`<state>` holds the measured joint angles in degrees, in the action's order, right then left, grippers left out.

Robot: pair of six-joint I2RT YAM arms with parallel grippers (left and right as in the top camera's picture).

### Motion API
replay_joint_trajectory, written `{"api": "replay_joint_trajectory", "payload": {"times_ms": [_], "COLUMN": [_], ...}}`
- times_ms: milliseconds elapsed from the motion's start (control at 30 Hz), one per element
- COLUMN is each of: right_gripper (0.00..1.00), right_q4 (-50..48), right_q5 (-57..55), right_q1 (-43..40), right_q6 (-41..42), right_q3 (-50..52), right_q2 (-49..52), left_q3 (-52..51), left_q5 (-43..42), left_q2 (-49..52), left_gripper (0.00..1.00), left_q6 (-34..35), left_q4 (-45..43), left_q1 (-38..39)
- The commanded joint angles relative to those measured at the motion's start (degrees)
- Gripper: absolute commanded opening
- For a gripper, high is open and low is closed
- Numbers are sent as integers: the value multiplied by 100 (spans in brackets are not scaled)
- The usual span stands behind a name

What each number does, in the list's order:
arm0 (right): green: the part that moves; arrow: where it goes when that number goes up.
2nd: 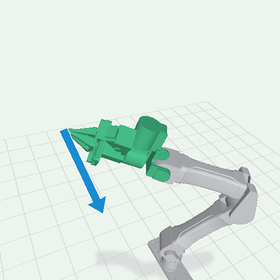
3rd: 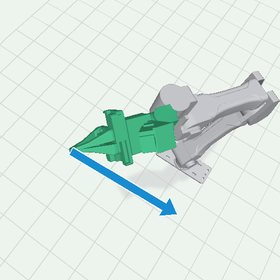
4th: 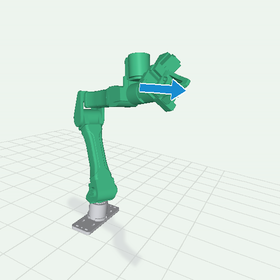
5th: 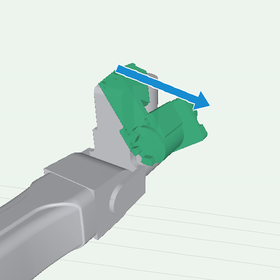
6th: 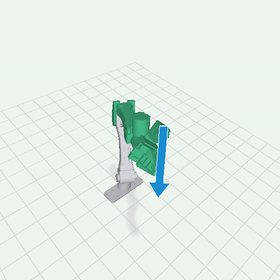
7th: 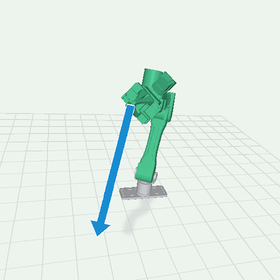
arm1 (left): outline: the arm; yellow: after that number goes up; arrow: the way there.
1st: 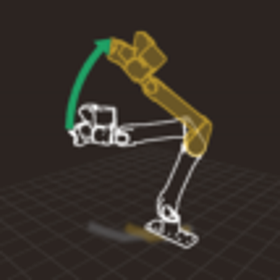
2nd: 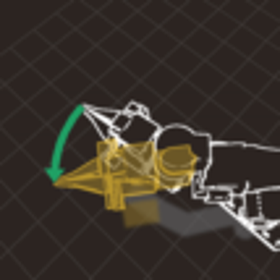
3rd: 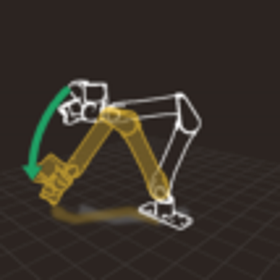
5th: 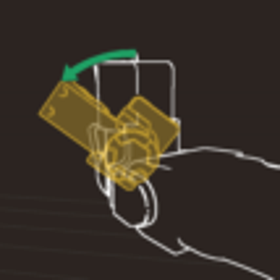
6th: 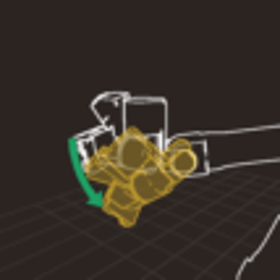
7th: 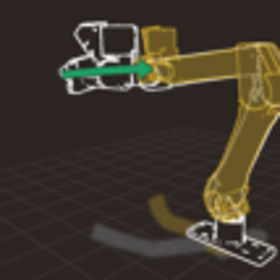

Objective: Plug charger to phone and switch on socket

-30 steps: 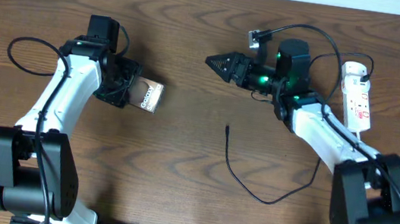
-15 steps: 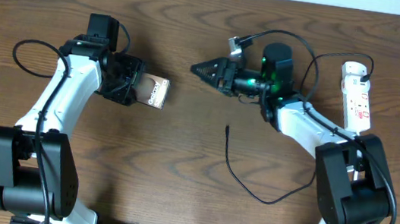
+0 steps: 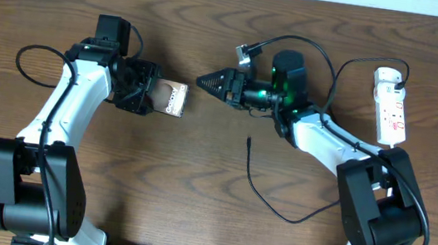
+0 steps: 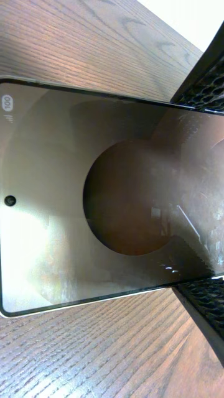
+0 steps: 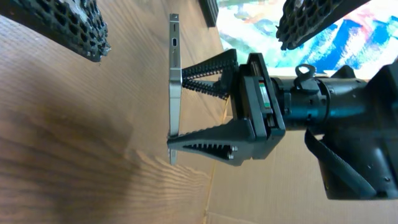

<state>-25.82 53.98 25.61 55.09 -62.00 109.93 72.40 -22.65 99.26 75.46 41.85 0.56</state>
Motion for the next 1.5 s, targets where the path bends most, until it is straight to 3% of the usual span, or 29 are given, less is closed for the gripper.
{"api": "replay_joint_trajectory", "payload": {"times_ms": [0,867,1167,1467], "right_gripper": [87,84,76,76], "right_q4": [11,293,293,293], "right_q5": [-136,-651,-824,-907], "right_q1": [133,870,905,911], "right_q6": [-33,-396,-439,-463], "right_q3": [-61,-61,-61,-61], "right_q2": [-9,-9,-9,-9], "left_q3": [-7,-7,-7,-7], "left_q5": [-138,-120,-247,-396], "left_q2": [-50,-50,-50,-50], "left_gripper": [7,7,7,7], "left_q6": [138,546,549,546], "left_q4": [7,-83,-83,-103], "left_q1": [31,367,402,402]}}
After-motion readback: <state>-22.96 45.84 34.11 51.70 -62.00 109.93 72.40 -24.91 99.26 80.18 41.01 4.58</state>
